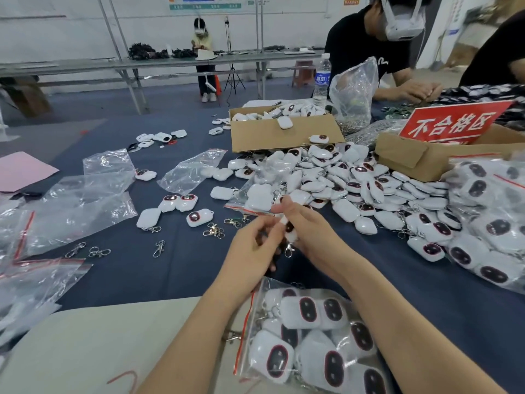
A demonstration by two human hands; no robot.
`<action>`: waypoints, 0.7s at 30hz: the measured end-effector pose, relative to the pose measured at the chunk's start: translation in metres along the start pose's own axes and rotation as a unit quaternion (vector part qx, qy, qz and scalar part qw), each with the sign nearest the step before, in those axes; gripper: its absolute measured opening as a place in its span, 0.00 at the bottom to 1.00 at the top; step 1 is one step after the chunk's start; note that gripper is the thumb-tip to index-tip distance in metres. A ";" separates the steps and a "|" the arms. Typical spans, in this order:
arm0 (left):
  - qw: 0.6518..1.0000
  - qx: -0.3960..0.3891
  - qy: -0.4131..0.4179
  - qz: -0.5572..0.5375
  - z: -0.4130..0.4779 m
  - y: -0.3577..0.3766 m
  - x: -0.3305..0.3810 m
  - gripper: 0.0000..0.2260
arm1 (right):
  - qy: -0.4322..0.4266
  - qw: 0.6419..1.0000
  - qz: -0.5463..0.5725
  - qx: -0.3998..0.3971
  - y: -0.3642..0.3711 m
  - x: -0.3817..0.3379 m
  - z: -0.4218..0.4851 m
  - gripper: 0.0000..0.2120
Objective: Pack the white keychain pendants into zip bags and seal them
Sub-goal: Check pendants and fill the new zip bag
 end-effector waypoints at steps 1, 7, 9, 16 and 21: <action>1.000 0.029 -0.002 0.001 0.003 -0.005 -0.002 0.06 | 0.002 1.000 0.017 -0.015 0.000 0.001 -0.001 0.20; 0.996 0.086 -0.008 -0.003 0.014 -0.019 -0.009 0.09 | -0.044 0.999 0.009 -0.023 -0.006 0.004 -0.008 0.11; 0.998 0.064 -0.003 -0.025 0.014 -0.014 -0.009 0.07 | -0.051 0.998 0.038 -0.023 -0.008 0.003 -0.006 0.11; 0.998 0.036 -0.015 -0.043 0.017 -0.010 -0.017 0.07 | -0.044 0.996 0.079 -0.023 -0.011 0.006 -0.002 0.13; 0.997 0.026 -0.049 -0.055 0.020 -0.012 -0.021 0.06 | -0.045 0.997 0.064 -0.030 -0.009 0.006 -0.004 0.10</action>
Point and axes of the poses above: each hand's wrist, its own z-axis towards the middle knuckle, its own y-axis out of the palm, x = y × z, the point moved 8 cm from there along z, towards the middle knuckle, and after that the axes turned 10 degrees about x, right-handed, at the moved point
